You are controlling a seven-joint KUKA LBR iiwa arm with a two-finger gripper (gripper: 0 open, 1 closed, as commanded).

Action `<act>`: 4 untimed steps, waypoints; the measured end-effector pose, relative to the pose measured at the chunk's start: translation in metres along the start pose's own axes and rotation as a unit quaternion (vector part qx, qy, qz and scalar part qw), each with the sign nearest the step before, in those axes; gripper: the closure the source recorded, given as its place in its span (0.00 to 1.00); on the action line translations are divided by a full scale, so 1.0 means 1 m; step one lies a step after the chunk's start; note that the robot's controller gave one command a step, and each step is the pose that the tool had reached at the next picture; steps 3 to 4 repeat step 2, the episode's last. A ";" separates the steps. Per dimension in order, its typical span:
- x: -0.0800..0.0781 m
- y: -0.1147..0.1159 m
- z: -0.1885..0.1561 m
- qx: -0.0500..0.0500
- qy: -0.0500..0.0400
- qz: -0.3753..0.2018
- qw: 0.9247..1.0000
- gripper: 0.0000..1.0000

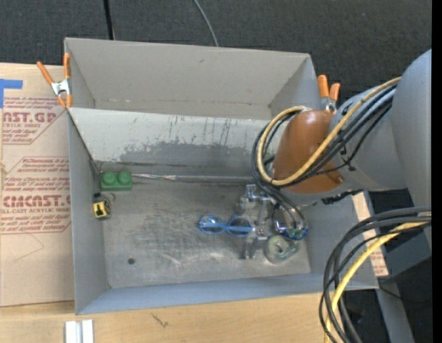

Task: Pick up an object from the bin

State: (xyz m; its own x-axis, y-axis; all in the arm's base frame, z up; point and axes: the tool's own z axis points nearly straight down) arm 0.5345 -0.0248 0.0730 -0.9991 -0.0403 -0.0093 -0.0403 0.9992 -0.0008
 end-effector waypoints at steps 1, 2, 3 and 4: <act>0.001 -0.002 -0.002 0.000 0.004 0.001 1.000 1.00; 0.000 -0.029 -0.148 0.000 0.000 -0.049 0.999 1.00; 0.000 -0.029 -0.148 0.000 0.000 -0.049 0.999 1.00; 0.000 -0.029 -0.148 0.000 0.000 -0.049 0.999 1.00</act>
Offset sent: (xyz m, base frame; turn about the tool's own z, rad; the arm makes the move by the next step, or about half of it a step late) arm 0.0000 0.0000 0.0000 0.0000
